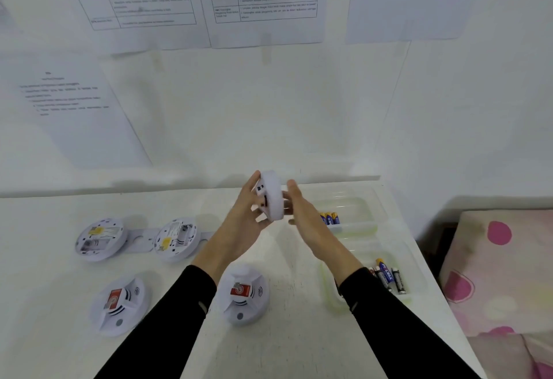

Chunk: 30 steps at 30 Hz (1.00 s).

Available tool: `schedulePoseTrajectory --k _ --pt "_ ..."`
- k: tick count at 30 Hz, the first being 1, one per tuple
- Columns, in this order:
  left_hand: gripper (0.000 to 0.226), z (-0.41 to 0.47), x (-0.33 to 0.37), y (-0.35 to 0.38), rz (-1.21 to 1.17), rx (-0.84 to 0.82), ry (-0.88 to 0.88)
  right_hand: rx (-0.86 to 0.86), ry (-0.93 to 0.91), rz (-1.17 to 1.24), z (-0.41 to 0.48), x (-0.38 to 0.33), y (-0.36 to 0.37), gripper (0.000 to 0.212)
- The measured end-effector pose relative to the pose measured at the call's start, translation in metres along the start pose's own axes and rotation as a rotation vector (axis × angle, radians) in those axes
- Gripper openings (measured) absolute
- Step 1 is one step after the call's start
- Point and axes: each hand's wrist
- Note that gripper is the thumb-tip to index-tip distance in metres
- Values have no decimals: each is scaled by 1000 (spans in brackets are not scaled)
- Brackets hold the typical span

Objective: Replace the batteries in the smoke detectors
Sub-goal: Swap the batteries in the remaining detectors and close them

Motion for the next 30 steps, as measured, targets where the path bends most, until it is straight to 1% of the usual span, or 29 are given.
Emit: schedulePoseTrajectory --k 2,4,7,9,10,11,13,14,16,19,21,23,28,30 --pt "74 -2 -8 -4 383 20 25 -85 70 196 0 2 -6 66" --pt "86 -5 -17 -8 678 98 66 -128 144 353 1 7 -7 76" --pt "98 -6 -28 -15 850 158 113 -131 244 513 5 20 -7 85" --pt "100 -4 -31 -24 947 232 96 -80 299 574 5 32 -4 84" --pt "102 -2 -31 -28 994 262 61 -50 319 594 4 39 -2 83" --pt "103 1 -31 -32 1043 272 25 -30 330 615 2 46 0 81" --pt "99 3 -29 -36 1151 219 -20 -13 334 646 -1 55 7 76" --pt "98 3 -29 -36 1208 167 -32 -2 333 630 -3 56 11 74" --pt "102 4 -29 -36 1299 39 -79 24 331 538 -6 59 16 72" --pt "107 9 -30 -48 1350 -70 -211 45 330 355 -7 64 18 71" --pt "106 13 -30 -55 1410 -107 -232 54 319 272 -8 67 18 67" --pt "105 15 -31 -56 1440 -130 -235 58 313 250 -9 69 19 62" --pt "108 14 -34 -57 1391 -159 -242 96 278 196 -12 65 24 55" --pt "106 10 -36 -60 1364 -133 -205 179 120 61 -15 73 29 43"
Point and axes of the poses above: each hand's wrist, its own z-axis towards the middle knuckle, its own y-axis out of the palm, x = y × z, and after that the axes turned 5 degrees about -x, right-handed
